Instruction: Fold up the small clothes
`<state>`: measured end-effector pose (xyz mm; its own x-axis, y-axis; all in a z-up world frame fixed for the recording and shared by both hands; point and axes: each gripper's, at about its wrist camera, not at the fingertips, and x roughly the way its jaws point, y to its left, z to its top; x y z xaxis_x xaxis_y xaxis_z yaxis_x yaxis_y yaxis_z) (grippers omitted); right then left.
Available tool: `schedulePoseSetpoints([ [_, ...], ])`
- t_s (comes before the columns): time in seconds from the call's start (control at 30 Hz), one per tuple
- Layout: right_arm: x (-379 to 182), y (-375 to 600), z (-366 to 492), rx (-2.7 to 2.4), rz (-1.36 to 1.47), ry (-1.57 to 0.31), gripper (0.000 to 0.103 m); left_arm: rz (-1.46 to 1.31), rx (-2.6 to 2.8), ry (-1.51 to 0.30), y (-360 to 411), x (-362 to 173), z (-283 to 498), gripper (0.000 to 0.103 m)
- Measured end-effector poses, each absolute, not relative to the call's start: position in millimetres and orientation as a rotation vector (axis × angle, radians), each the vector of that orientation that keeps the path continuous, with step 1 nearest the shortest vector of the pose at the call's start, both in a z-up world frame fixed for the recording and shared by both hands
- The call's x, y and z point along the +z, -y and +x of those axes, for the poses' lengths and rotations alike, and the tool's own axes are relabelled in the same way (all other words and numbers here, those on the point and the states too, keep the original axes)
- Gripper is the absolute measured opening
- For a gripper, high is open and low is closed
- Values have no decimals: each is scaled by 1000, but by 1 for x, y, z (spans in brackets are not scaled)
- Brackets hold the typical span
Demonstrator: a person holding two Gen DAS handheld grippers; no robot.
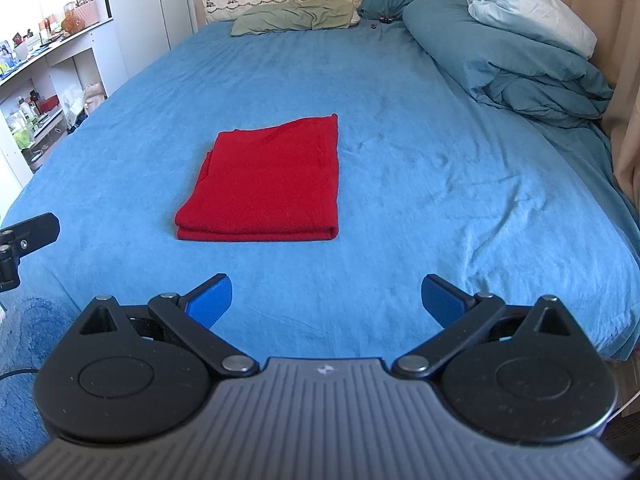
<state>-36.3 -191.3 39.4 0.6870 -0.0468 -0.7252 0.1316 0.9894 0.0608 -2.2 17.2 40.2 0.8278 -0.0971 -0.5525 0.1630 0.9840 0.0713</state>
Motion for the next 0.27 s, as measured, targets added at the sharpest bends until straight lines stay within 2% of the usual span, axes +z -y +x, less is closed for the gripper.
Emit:
schedulePoseSetpoints([
  [0.27,41,192,-34,-101,115,-804,103,115,-137,-581,-19,38,0,103],
])
